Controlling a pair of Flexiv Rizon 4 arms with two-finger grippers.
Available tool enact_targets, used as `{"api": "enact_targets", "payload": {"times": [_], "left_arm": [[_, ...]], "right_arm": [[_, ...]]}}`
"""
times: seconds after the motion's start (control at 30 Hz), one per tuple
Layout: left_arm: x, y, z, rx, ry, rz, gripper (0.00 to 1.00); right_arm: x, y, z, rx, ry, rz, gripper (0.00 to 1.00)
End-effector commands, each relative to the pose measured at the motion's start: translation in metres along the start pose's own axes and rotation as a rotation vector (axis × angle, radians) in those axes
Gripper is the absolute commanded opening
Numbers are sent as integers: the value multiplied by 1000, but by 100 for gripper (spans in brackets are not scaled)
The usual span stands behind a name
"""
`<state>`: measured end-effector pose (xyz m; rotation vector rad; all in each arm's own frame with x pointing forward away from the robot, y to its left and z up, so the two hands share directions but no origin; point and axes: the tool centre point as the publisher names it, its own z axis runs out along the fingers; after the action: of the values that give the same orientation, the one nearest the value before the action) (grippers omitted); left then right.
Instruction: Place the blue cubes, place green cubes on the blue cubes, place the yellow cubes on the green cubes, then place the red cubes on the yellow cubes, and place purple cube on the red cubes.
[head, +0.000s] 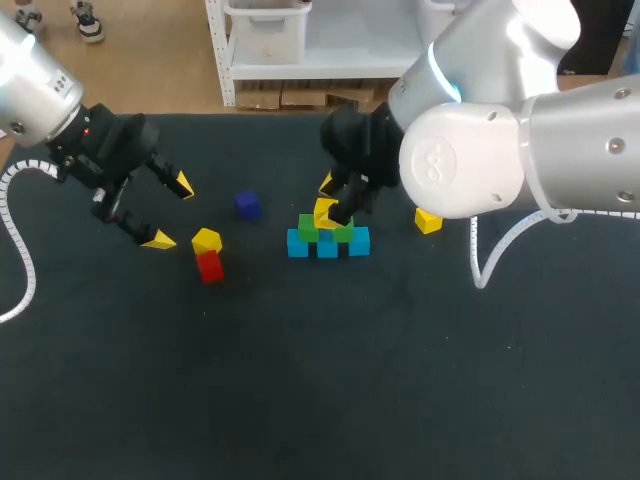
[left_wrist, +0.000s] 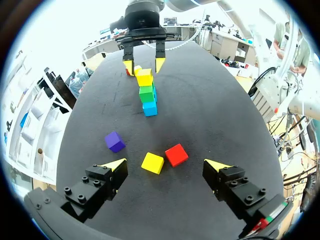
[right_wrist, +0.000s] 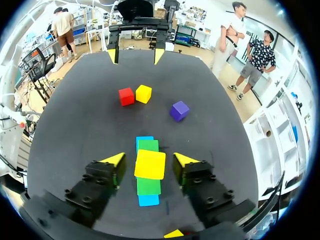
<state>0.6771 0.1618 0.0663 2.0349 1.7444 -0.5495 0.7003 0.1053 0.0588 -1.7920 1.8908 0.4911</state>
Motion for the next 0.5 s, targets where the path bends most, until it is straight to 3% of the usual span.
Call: {"api": "enact_targets", "payload": {"times": [0.03, 0.5], "left_arm": [[1, -1, 0, -3, -4, 4, 100], [1, -1, 0, -3, -4, 4, 100]], "right_arm": [[0, 0, -4, 1, -4, 3, 100], [14, -4, -38, 51, -26, 40, 100]]}}
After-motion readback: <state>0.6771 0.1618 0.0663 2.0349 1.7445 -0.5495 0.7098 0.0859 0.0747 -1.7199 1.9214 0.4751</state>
